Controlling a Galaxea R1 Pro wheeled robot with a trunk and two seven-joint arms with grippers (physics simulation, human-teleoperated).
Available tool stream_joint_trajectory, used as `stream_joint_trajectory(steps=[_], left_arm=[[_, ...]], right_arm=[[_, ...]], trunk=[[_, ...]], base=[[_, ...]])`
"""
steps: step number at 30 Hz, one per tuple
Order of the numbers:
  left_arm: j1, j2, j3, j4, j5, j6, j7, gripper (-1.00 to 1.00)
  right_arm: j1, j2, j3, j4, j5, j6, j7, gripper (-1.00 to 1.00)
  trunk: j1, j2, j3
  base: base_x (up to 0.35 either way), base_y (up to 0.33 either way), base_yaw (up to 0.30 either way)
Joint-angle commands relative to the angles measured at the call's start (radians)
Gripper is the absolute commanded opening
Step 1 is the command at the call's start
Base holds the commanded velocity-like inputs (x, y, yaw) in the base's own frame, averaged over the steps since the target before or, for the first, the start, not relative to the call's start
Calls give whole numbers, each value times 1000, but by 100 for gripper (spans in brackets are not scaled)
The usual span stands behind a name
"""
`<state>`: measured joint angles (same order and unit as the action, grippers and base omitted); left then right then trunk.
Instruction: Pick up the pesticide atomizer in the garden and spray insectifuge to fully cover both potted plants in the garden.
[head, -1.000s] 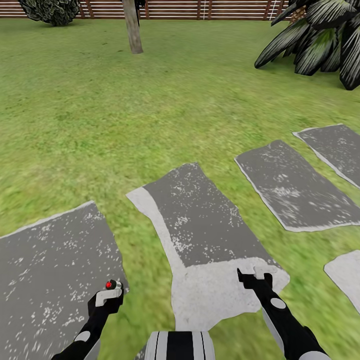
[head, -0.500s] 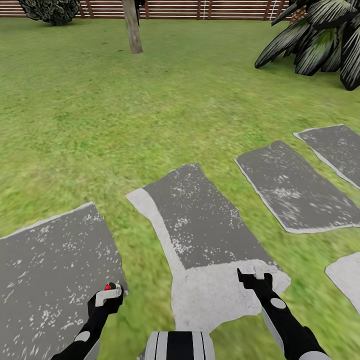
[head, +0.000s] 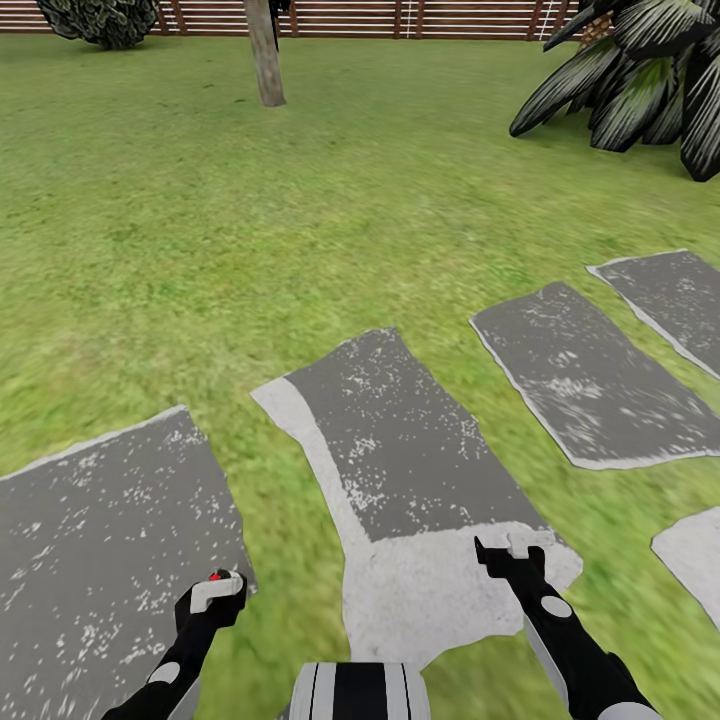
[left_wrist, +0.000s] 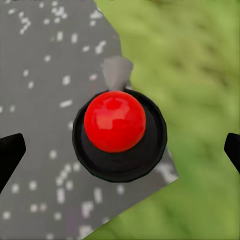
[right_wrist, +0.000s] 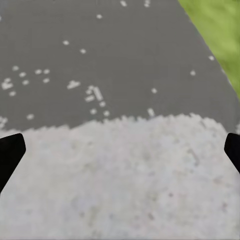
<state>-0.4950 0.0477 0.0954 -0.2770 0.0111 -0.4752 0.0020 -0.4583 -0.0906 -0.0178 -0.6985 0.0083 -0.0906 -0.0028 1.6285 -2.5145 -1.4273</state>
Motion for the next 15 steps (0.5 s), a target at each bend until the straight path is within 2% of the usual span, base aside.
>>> stream_joint_trajectory(steps=[1,14,15], left_arm=[[0,0,1,1,1,-4,0,100],[0,0,1,1,0,-4,1,100],[0,0,1,1,0,-4,1,-100]], right_arm=[[0,0,-1,1,1,-3,0,100],[0,0,-1,1,1,-3,0,100],[0,0,-1,1,1,-3,0,100]], trunk=[[0,0,-1],[0,0,-1],[0,0,-1]], base=[[9,0,0],[1,0,0],[0,0,0]])
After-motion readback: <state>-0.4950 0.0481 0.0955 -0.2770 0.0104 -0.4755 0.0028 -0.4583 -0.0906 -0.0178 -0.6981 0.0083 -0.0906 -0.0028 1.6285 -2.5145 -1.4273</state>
